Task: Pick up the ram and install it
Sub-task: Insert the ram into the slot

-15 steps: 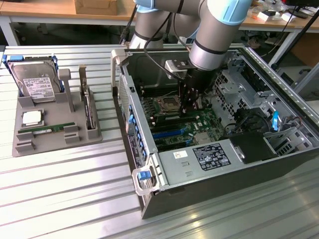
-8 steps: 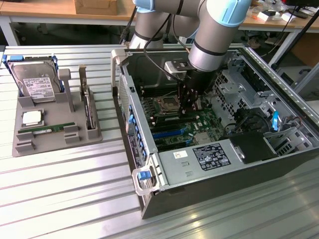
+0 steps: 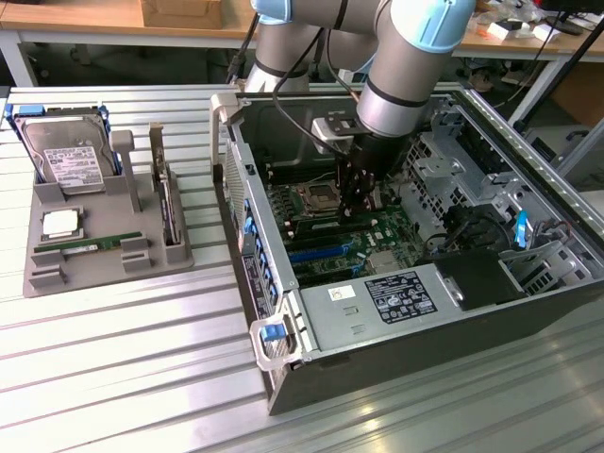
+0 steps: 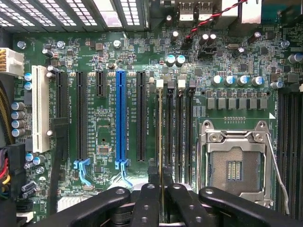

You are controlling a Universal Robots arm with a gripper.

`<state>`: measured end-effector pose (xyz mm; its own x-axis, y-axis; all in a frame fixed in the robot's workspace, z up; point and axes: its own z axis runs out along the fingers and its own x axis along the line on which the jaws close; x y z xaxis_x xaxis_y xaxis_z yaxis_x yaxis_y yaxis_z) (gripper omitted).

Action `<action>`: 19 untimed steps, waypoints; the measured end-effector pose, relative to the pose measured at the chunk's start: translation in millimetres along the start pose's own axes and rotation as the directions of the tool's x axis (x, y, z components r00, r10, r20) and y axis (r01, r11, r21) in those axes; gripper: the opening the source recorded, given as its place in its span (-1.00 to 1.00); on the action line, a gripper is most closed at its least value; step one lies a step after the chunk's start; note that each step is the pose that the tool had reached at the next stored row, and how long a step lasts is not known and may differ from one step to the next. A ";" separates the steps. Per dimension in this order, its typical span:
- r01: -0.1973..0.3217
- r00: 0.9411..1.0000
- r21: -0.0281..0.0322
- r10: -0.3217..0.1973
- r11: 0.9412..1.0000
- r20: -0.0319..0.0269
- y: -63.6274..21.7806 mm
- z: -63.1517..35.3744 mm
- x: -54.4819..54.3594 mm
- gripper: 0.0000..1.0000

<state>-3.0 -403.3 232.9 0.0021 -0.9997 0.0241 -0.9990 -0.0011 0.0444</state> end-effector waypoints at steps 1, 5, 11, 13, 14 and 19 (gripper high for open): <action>0.001 1.000 0.000 -0.001 1.000 0.000 0.0 0.4 0.0 -0.74; 0.001 1.000 0.000 -0.001 1.000 0.000 -0.1 1.9 0.0 -0.74; 0.001 1.000 0.000 -0.001 1.000 0.000 0.2 -5.5 0.0 -0.47; 0.001 1.000 0.000 -0.001 1.000 0.000 0.3 -8.6 -0.2 -0.47; 0.001 1.000 0.000 -0.001 1.000 0.000 0.5 -11.1 -0.3 -0.50; 0.001 1.000 -0.018 -0.001 1.000 0.000 -29.6 -12.5 0.1 -0.79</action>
<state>27.1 -403.1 244.2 0.0035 -0.9997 0.0244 -0.9981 -0.0020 0.0621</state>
